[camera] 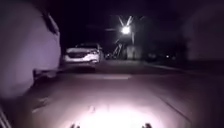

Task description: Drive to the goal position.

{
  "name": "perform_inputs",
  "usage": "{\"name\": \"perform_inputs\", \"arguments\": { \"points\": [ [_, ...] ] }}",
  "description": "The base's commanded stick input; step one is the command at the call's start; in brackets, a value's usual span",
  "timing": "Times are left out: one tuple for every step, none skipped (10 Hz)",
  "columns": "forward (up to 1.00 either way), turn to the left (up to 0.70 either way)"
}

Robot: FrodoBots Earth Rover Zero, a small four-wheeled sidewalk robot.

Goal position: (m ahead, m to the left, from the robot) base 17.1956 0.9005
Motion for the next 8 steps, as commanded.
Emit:
{"name": "perform_inputs", "arguments": {
  "points": [
    [0.85,0.0],
    [0.85,0.0],
    [0.85,0.0],
    [0.85,0.0],
    [0.85,0.0],
    [0.85,0.0],
    [0.85,0.0],
    [0.85,0.0]
  ]
}}
